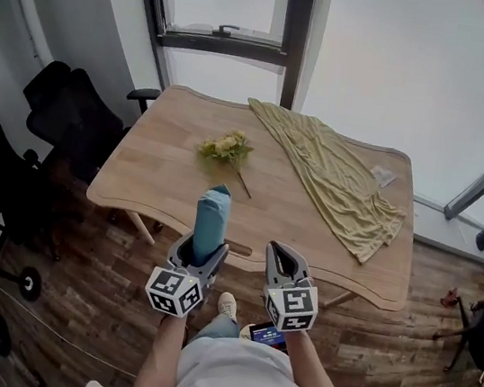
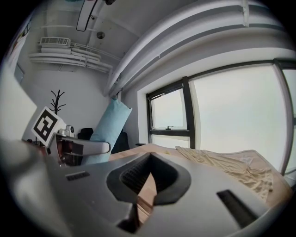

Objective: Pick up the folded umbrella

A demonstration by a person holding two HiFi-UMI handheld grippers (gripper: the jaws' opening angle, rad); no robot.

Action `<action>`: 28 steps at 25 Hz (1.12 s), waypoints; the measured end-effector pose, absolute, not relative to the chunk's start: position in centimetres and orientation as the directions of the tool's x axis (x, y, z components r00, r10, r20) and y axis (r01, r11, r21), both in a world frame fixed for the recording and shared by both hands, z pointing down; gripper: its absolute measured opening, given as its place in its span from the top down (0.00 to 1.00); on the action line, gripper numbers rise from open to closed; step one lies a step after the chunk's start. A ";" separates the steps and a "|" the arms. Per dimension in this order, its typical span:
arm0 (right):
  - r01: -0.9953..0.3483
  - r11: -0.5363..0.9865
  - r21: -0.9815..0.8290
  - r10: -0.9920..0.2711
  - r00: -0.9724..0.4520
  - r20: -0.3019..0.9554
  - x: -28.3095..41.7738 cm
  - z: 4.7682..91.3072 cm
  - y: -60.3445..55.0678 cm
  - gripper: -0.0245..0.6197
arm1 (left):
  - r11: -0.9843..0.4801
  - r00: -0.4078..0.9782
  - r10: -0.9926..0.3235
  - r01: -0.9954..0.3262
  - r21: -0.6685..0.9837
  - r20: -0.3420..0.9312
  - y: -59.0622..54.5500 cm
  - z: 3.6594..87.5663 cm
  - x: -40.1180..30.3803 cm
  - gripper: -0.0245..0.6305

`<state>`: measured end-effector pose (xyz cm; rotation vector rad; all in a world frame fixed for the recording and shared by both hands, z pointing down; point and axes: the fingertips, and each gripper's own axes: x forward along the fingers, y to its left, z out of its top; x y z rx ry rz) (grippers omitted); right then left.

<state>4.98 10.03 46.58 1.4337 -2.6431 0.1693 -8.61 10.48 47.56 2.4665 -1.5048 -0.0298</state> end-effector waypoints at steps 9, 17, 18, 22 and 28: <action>-0.839 0.544 -0.014 -0.825 -0.537 0.175 5.0 46.7 9.7 0.95 | -0.436 0.462 -0.883 -0.872 0.223 0.080 10.5 46.9 -8.7 0.49; -0.844 0.536 -0.006 -0.829 -0.527 0.187 5.9 46.9 9.2 0.95 | -0.426 0.455 -0.887 -0.871 0.245 0.075 10.0 46.9 -8.6 0.49; -0.845 0.535 -0.004 -0.829 -0.526 0.188 6.0 46.9 9.1 0.95 | -0.427 0.456 -0.887 -0.870 0.247 0.073 10.0 46.9 -8.5 0.49; -0.847 0.531 0.005 -0.830 -0.519 0.202 6.4 47.2 9.1 0.95 | -0.431 0.461 -0.885 -0.867 0.249 0.073 9.8 46.9 -8.1 0.49; -0.851 0.525 0.004 -0.834 -0.514 0.199 7.1 47.3 9.1 0.95 | -0.436 0.466 -0.882 -0.865 0.250 0.074 9.8 47.0 -7.6 0.49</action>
